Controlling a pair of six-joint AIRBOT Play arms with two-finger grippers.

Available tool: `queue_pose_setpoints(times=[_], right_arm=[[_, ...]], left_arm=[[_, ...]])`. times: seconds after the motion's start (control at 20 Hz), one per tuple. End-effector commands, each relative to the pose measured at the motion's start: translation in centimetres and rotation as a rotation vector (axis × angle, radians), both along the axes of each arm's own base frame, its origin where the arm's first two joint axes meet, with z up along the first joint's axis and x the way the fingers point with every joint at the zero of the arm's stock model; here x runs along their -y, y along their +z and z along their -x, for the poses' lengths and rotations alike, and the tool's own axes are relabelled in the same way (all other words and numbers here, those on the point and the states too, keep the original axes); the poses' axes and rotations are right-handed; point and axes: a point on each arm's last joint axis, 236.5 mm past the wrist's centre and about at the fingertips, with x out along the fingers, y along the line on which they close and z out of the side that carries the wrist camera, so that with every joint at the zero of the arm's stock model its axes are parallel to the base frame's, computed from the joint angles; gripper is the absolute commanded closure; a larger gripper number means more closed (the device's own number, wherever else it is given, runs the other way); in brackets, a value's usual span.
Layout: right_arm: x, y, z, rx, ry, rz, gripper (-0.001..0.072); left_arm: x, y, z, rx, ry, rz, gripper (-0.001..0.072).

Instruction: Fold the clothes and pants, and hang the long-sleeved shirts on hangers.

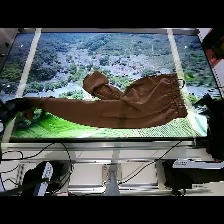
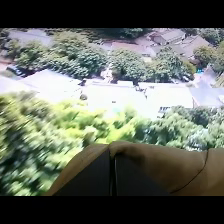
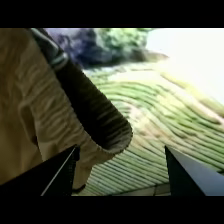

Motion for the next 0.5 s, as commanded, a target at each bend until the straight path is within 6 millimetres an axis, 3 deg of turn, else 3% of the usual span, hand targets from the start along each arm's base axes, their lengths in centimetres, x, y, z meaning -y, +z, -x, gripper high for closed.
queue_pose_setpoints(times=[0.0, 0.2, 0.45], right_arm=[[-2.7, -2.5, 3.0, -0.092, 0.028, -0.094, 0.0091], [-5.3, -4.6, 1.2, -0.034, -0.026, -0.132, 0.0091], [-5.8, -4.7, -2.2, 0.072, -0.093, -0.127, 0.0099]], left_arm=[[0.0, 0.0, 0.0, -0.001, -0.001, 0.000, 0.0689], [0.0, 0.0, 0.0, -0.001, -0.001, 0.000, 0.0689], [0.0, 0.0, 0.0, -0.001, -0.001, 0.001, 0.0689]])
